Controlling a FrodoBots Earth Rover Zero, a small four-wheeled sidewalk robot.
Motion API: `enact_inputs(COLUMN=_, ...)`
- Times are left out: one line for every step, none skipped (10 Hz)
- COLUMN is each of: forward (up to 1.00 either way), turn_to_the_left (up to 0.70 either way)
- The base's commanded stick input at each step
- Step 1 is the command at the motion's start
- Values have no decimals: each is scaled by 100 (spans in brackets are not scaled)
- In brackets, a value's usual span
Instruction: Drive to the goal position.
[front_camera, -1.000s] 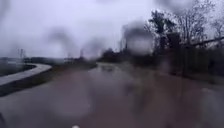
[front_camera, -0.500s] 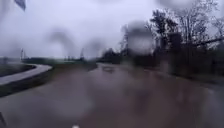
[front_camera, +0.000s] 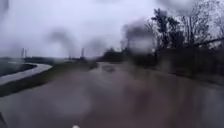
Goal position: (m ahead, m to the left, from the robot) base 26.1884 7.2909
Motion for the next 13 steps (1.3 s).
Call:
enact_inputs(forward=70, turn_to_the_left=0)
enact_inputs(forward=70, turn_to_the_left=0)
enact_inputs(forward=70, turn_to_the_left=0)
enact_inputs(forward=70, turn_to_the_left=0)
enact_inputs(forward=70, turn_to_the_left=0)
enact_inputs(forward=70, turn_to_the_left=0)
enact_inputs(forward=70, turn_to_the_left=0)
enact_inputs(forward=70, turn_to_the_left=0)
enact_inputs(forward=70, turn_to_the_left=0)
enact_inputs(forward=70, turn_to_the_left=0)
enact_inputs(forward=70, turn_to_the_left=0)
enact_inputs(forward=70, turn_to_the_left=0)
enact_inputs(forward=70, turn_to_the_left=0)
